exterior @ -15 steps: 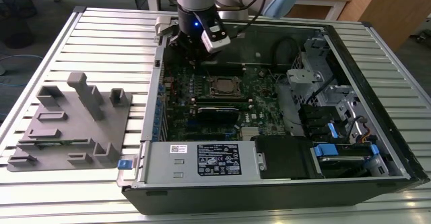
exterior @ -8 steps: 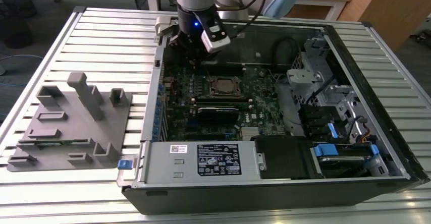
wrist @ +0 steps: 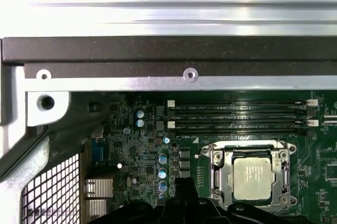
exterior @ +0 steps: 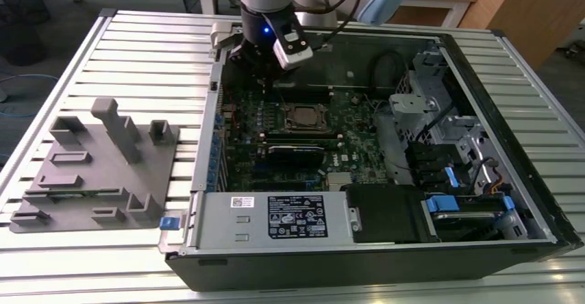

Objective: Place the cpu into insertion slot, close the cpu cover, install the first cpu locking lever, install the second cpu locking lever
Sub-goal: 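Install the first cpu locking lever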

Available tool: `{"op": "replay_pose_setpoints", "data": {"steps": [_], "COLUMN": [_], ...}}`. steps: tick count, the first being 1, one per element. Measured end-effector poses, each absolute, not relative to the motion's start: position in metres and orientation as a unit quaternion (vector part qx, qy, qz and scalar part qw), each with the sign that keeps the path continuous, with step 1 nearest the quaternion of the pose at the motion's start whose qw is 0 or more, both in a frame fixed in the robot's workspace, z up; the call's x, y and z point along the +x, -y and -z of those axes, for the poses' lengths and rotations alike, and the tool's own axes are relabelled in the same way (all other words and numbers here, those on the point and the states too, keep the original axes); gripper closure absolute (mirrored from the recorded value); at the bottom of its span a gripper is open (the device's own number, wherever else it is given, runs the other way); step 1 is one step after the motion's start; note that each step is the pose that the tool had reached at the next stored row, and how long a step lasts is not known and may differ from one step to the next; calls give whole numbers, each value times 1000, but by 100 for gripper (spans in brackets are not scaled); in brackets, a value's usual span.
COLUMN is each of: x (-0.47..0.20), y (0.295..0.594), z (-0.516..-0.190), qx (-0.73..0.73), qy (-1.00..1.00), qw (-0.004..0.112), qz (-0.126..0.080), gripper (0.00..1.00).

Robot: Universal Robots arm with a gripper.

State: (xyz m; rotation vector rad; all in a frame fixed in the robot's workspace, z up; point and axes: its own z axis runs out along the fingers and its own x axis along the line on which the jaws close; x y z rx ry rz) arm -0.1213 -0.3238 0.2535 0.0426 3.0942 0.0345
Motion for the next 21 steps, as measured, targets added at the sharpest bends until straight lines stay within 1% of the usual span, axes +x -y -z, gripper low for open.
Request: {"op": "replay_pose_setpoints", "data": {"steps": [4,21], "x": [-121,-125], "y": [324,318], "z": [-254,-252], "qx": [14,14], "qy": [-999,-999], "qw": [27,28], "qz": [-27,-32], "gripper": [89,89]}}
